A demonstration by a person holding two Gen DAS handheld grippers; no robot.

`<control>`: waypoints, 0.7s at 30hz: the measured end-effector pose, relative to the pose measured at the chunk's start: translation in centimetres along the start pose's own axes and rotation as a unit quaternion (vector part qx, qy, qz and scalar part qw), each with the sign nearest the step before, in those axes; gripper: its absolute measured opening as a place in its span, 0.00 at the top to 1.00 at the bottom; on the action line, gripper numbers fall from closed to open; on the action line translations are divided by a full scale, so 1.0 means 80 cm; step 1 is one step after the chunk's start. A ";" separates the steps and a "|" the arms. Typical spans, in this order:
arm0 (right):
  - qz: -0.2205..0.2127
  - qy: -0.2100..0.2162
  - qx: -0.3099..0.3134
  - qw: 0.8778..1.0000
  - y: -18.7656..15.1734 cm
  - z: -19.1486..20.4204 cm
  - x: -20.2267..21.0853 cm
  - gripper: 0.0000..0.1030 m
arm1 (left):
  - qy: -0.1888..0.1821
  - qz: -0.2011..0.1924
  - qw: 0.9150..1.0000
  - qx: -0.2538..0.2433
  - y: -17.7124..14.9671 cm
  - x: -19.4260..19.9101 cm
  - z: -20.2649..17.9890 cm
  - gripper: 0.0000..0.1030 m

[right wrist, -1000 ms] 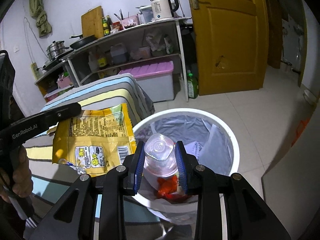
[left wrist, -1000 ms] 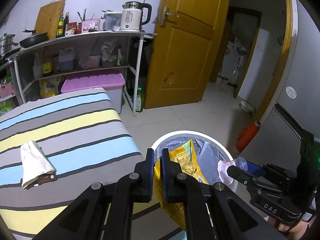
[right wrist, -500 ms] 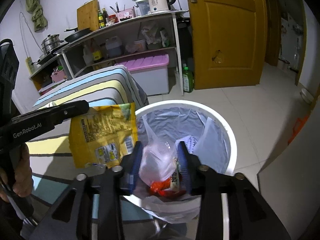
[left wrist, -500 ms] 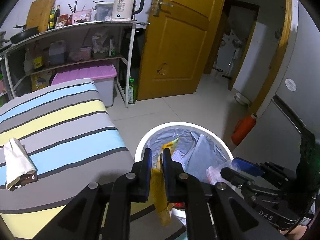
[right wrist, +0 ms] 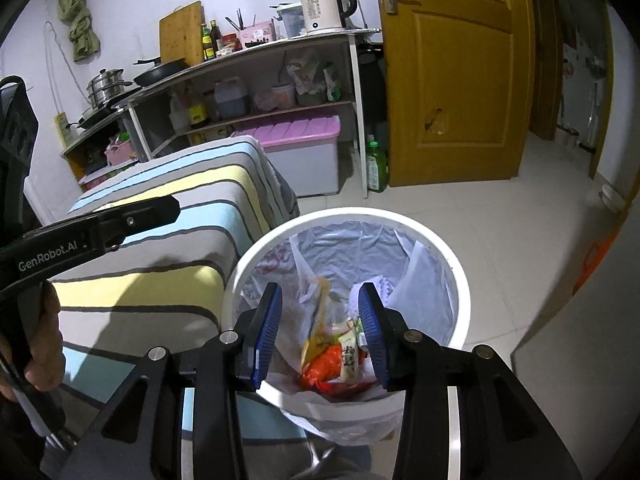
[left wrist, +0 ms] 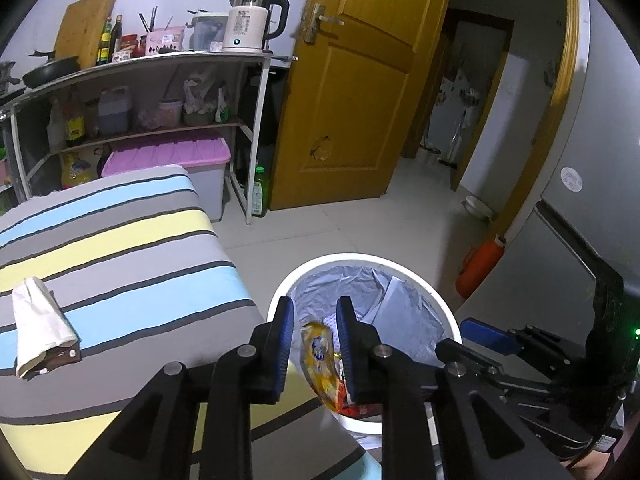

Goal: Collect trash
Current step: 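Carry the yellow bag and clear cup over the bin and release both, then move both grippers back toward the white paper on the table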

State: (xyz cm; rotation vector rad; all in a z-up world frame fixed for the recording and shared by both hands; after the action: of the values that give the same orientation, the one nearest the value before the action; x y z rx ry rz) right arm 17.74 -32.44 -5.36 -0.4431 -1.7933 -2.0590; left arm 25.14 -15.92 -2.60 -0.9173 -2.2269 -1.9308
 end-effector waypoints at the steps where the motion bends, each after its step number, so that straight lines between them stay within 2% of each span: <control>1: -0.001 0.001 0.002 1.000 0.002 0.002 0.002 0.60 | 0.001 -0.003 1.000 0.000 0.002 0.004 0.001 0.79; 8: -0.014 0.010 0.015 1.000 0.010 0.021 0.019 0.60 | 0.016 -0.026 0.999 0.008 0.008 0.041 0.017 0.79; 21: -0.032 0.055 0.046 0.997 0.018 0.090 0.047 0.60 | 0.056 -0.056 0.997 0.019 0.007 0.116 0.056 0.79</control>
State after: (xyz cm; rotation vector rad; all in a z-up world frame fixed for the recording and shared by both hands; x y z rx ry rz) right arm 15.04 -25.76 -1.33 -0.2449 -1.8504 -1.9919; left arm 19.24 -8.13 0.78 -0.6751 -2.2873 -1.9253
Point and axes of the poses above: each gripper's, at about its wrist camera, not at the fingertips, and x roughly against the way its jaws point, z to its left, y to its top, the point moved 4 cm from there along -x, roughly the way its jaws point, and after that the axes turned 15 degrees about -z, right-handed, at the moved point
